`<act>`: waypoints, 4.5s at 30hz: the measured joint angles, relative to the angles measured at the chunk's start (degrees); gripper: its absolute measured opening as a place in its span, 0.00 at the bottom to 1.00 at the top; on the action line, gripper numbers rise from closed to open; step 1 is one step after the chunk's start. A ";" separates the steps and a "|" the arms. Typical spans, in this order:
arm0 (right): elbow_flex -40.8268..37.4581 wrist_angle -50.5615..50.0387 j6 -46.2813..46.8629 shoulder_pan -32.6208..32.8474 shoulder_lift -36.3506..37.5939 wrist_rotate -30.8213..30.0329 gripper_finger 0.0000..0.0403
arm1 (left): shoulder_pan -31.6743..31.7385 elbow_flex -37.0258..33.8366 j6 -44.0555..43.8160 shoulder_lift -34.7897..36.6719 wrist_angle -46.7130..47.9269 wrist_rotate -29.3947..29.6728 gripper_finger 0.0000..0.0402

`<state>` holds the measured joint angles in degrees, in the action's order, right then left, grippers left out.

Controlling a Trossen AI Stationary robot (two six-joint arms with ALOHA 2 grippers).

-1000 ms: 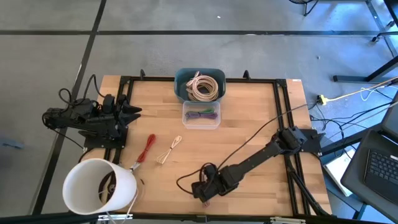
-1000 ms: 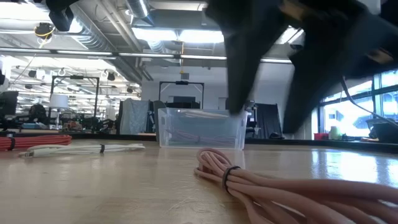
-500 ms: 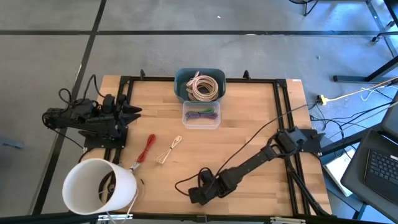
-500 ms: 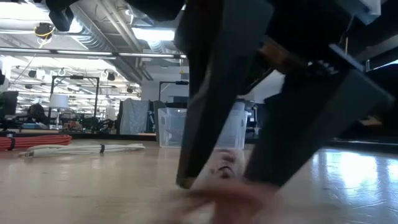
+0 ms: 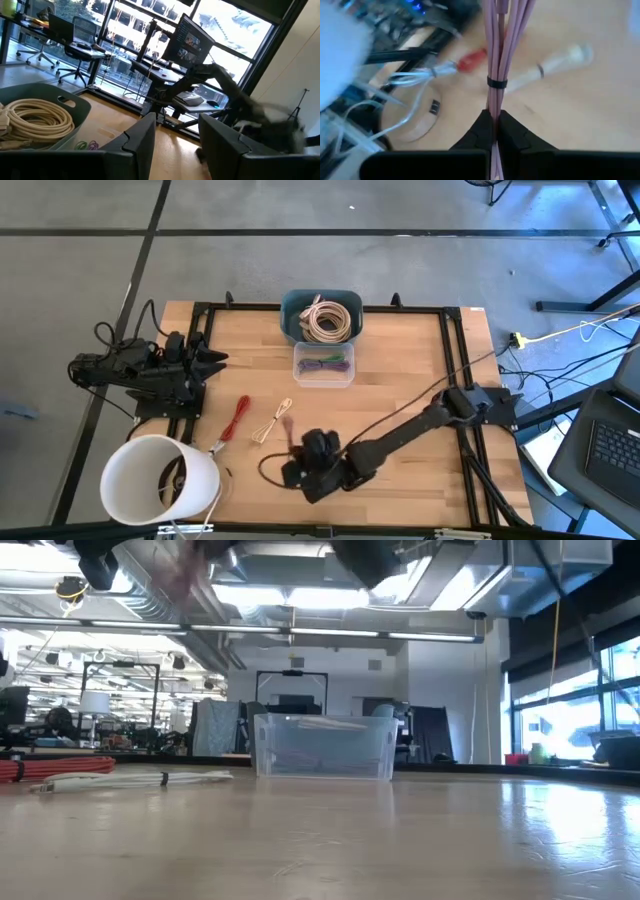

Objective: Pick & Place USB Port
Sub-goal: Put the pink charger cable into the transparent bin, then put the red charger cable into the transparent bin

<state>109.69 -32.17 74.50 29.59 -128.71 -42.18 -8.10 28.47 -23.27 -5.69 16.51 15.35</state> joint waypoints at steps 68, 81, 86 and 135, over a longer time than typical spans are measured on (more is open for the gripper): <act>19.32 -48.71 -79.29 -40.86 -16.61 40.80 0.01 | 0.00 0.00 0.00 -0.02 0.02 0.00 0.36; 19.24 -48.52 -71.78 -40.79 -12.35 35.12 0.37 | -0.01 0.00 0.00 -0.02 0.00 0.00 0.36; 19.22 -48.47 -65.88 -39.18 -7.34 34.10 0.43 | -0.02 0.00 -0.02 -0.02 0.02 0.00 0.36; -72.01 11.87 -63.15 -2.72 116.58 9.59 0.26 | 0.00 0.00 5.06 -0.02 -3.05 9.91 0.36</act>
<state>37.68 -20.29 11.35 26.87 -12.13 -32.59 -8.10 28.47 -18.21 -5.72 13.46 25.27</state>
